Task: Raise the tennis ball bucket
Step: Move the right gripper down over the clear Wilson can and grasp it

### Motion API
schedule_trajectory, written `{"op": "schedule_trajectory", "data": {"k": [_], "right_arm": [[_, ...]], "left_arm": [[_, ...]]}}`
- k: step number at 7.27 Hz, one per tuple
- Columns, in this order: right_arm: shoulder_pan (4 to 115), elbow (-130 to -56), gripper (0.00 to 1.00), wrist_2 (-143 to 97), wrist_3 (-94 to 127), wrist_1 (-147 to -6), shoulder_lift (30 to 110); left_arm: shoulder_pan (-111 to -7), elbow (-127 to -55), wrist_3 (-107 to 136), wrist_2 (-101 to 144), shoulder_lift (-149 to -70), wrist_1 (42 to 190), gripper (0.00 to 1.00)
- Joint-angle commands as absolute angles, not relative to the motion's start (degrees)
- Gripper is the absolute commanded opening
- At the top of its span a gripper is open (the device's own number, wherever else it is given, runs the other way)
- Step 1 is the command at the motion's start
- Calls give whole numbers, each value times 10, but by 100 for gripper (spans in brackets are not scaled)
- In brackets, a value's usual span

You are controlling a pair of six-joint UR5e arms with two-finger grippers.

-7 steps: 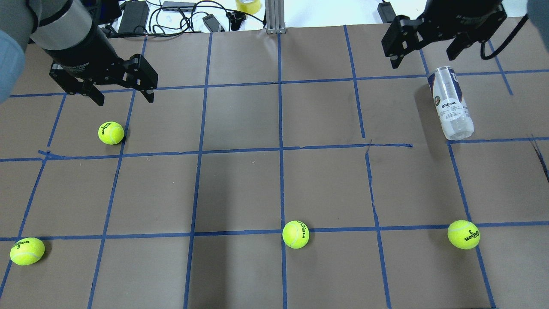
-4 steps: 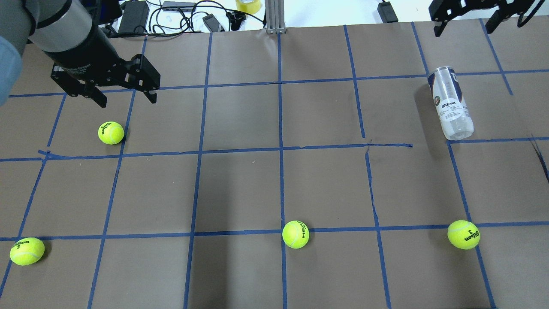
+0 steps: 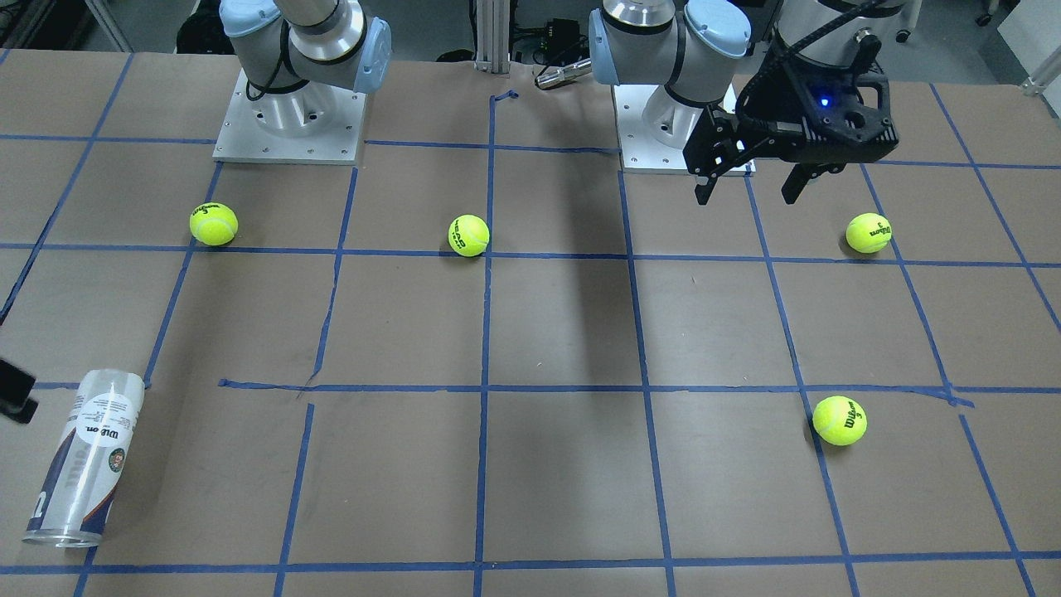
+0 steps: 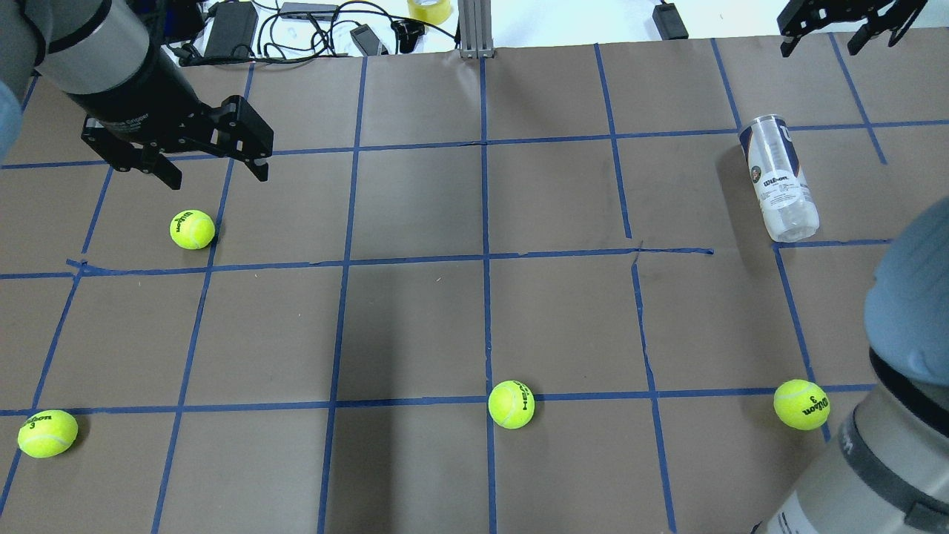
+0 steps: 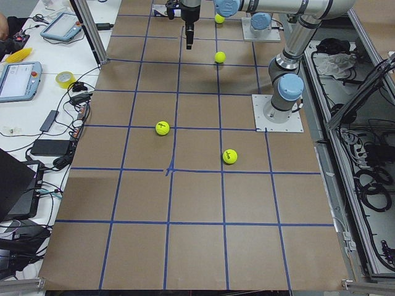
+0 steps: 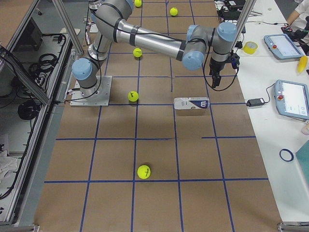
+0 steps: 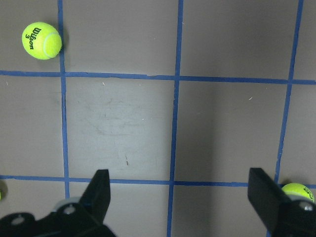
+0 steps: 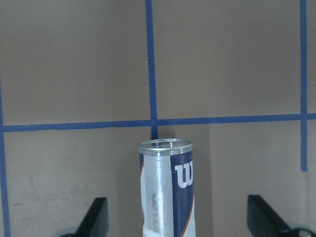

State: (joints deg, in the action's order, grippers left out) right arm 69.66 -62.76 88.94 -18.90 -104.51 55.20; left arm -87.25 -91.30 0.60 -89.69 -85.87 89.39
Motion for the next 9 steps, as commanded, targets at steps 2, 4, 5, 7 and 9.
{"op": "schedule_trajectory", "data": {"k": [2,4,5,7,9], "right_arm": [[686,-631,99,882,-207,-1085,489],[695,-638,96,881,-203,-1094,460],[697,-644,96,876,-198,-1098,454],[697,-652,96,863,-197,-1121,432],[697,-681,97,864,-199,-1116,433]], "left_arm": [[-875,-919,8,-900,-855,896,100],[-872,-918,8,-900,-854,896,100],[-872,-919,8,-900,-854,896,100],[-872,-919,8,-901,-854,899,100],[-871,-922,8,-902,-854,898,100]]}}
